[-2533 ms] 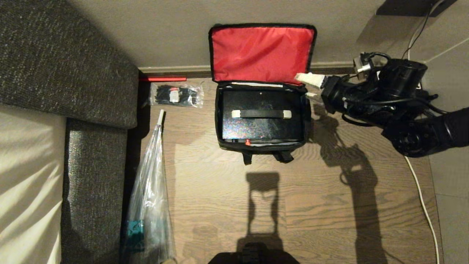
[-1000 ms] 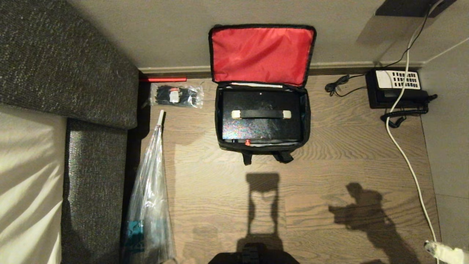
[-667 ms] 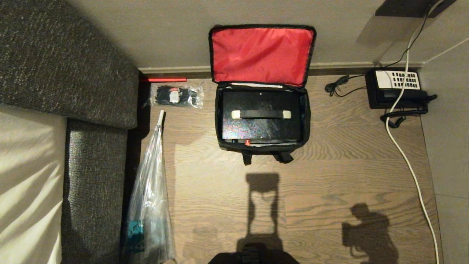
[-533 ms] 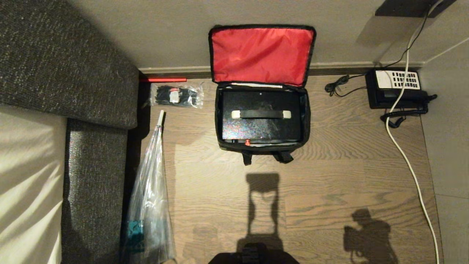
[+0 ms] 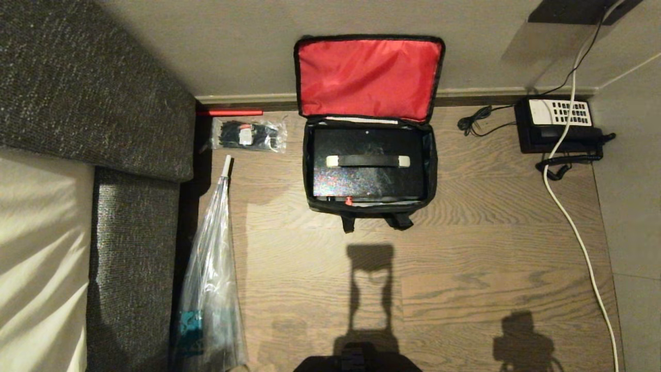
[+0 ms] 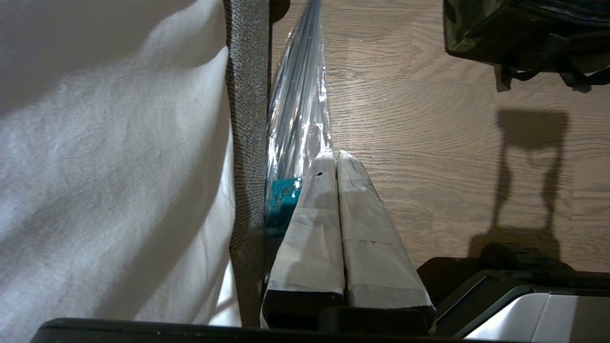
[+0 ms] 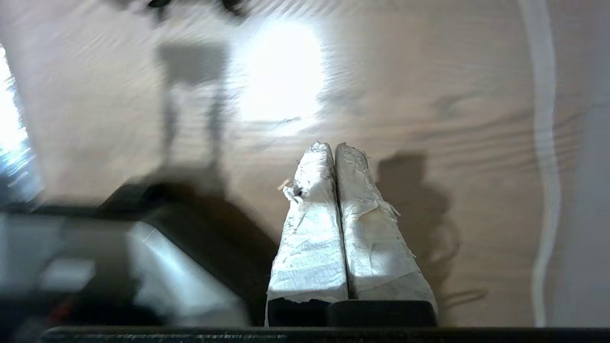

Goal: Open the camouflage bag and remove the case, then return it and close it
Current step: Grip the handle

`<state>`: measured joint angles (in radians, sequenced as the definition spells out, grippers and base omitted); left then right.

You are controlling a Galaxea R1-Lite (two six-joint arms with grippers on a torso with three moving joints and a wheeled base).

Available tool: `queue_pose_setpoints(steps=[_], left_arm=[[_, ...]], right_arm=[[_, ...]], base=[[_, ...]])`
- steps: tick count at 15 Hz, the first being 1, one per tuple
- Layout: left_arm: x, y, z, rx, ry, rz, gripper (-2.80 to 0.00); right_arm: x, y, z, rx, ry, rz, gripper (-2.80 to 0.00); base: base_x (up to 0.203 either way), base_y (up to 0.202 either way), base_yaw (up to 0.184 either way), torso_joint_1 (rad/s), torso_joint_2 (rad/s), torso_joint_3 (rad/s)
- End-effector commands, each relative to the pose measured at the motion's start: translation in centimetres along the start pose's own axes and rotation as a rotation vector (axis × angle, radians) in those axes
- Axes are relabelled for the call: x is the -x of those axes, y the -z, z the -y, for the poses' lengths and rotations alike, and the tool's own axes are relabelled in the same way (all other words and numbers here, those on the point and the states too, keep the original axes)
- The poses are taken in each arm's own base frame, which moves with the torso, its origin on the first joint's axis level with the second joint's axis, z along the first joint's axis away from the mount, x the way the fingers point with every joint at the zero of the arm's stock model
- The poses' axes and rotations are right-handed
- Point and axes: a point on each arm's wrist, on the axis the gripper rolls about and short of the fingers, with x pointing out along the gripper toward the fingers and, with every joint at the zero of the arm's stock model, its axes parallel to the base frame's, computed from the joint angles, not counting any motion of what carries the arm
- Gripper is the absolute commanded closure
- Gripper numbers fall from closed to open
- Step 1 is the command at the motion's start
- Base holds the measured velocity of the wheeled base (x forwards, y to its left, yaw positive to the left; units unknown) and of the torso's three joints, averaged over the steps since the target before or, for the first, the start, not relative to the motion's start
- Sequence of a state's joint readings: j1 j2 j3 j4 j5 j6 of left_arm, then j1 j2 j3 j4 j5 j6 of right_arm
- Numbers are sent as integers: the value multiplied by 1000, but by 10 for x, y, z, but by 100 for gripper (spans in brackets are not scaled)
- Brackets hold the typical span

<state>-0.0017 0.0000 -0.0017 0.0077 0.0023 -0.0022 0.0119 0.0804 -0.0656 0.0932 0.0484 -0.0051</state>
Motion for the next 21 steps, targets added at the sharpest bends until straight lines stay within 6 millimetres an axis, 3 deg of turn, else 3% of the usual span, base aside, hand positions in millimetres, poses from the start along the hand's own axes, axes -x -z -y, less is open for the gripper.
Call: queue_pose_setpoints(steps=[1,5,21], left_arm=[[0,0,0,1,-1,1,0],[0,0,0,0,-1,1,0],[0,0,0,1,-1,1,0]], right_arm=[[-2,8,1,-6,60,62,0],[1,11,1,-14,55,150,0],[1,11,1,-24,57,150,0]], base=[[0,0,0,0,0,0],[0,0,0,0,0,0],[0,0,0,0,0,0]])
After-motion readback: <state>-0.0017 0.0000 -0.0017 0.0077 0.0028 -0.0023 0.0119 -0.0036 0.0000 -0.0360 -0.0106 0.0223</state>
